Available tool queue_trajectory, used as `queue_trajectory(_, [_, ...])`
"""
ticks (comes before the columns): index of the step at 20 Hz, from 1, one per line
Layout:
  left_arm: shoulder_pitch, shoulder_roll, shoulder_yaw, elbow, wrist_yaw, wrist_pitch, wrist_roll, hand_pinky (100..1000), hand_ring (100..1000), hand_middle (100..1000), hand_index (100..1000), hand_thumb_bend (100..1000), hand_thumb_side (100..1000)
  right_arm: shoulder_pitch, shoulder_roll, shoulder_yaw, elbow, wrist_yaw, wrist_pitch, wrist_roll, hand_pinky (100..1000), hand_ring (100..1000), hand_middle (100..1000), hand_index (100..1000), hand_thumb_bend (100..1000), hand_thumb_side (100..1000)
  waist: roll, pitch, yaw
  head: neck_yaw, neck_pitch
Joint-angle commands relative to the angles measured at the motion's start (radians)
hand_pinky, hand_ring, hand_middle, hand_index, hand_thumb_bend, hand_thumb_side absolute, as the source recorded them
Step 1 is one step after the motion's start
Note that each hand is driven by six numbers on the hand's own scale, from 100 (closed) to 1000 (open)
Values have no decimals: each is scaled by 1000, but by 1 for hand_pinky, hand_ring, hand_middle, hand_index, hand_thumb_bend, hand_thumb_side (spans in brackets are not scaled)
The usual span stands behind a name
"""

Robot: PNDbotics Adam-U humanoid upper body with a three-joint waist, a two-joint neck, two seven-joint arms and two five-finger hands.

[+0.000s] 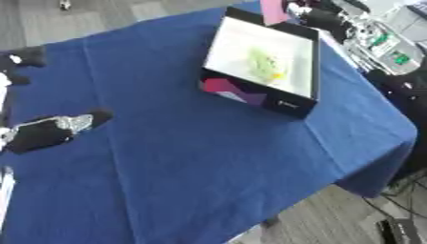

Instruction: Pick up the objects with one hand, pass them to the other hand, and then place them into the box on the other side of the table.

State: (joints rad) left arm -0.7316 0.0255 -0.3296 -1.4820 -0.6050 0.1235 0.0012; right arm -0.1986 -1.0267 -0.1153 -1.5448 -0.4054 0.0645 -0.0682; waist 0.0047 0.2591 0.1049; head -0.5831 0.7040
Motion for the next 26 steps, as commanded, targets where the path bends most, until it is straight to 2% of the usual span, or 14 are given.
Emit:
queue_trajectory(1, [-20,8,4,-29,6,1,-2,782,866,704,865,937,431,-1,-45,-20,13,6,-5,-7,943,809,688,720,100,446,8,0,0,-21,-25])
queue_trajectory(10, [-19,6,4,-34,7,2,-1,783,866,703,865,942,435,18,-35,-9,59,77,-4,-16,935,808,693,721,100,381,12,7,4,-25,-20])
queue_trajectory(12, [-19,5,5,-34,7,2,-1,783,866,703,865,944,437,23,-32,-3,69,100,-4,-10,937,838,752,768,100,397,13,8,5,-25,-18])
queue_trajectory(13, [-19,5,5,-34,7,3,0,783,866,703,865,945,438,25,-31,-2,72,115,-5,-3,948,888,843,854,100,409,13,8,5,-25,-17])
queue_trajectory(14, [-19,5,5,-34,7,3,1,783,866,703,865,946,439,26,-30,-2,74,130,-8,3,958,924,895,904,100,435,13,9,5,-24,-16])
queue_trajectory(15, [-19,5,5,-34,7,3,1,783,866,703,865,946,439,27,-30,-2,74,146,-14,12,960,931,903,914,100,445,13,9,5,-23,-15])
queue_trajectory(16, [-18,5,5,-34,7,4,1,783,867,703,866,948,440,29,-31,-2,72,162,-21,22,985,1000,1000,1000,100,472,13,8,5,-21,-13])
queue_trajectory(20, [-17,5,6,-34,6,5,3,783,867,703,865,954,440,33,-44,-14,67,230,-57,24,1000,1000,1000,1000,100,536,13,6,5,-18,-7])
queue_trajectory(23, [-17,6,7,-34,6,7,4,784,867,703,866,960,440,36,-42,-18,73,285,-59,11,1000,1000,1000,1000,100,492,12,5,4,-16,-5])
queue_trajectory(26, [-17,5,7,-34,6,9,4,783,866,702,866,963,440,37,-34,-22,76,337,-52,2,1000,1000,1000,1000,100,484,12,4,3,-15,-3])
